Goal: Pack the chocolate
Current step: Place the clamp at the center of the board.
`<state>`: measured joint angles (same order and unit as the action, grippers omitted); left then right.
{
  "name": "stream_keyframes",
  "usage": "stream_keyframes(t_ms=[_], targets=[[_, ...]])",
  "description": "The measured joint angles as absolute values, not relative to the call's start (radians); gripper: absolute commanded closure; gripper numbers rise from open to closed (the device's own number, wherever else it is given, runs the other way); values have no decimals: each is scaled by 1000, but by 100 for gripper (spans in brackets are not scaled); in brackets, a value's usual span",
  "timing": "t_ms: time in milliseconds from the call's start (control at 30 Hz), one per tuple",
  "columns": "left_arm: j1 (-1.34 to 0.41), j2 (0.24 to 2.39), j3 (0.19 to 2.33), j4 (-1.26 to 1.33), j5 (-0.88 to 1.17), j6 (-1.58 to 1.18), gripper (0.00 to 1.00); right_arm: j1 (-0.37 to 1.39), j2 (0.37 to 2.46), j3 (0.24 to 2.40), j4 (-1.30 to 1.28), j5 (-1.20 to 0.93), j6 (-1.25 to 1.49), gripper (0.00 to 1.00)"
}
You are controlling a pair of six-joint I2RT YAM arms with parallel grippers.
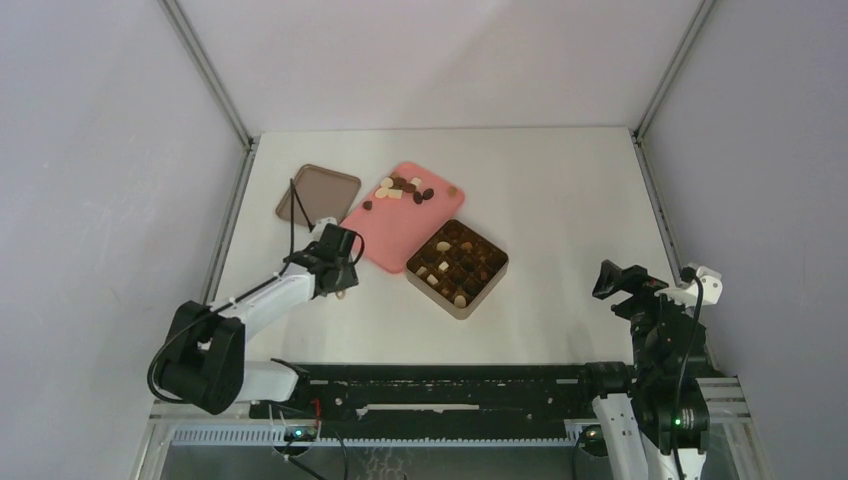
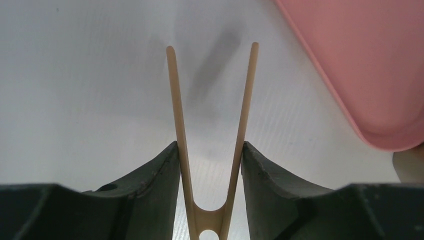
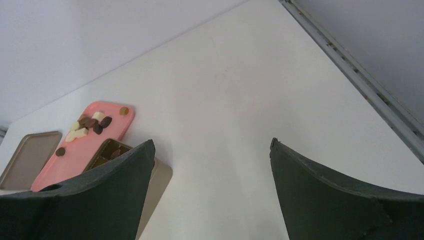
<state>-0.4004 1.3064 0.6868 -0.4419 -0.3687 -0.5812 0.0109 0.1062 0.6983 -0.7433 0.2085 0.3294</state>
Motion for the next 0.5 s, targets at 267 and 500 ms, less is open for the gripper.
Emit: stream_keyframes(t_ms=[267,500], targets=[[-397,1326,664,-404,-371,-657,18,42,91,698,-743,208,329,6],[-341,1212,668,-440,-363,-686,0,56,89,698,-743,208,329,6]])
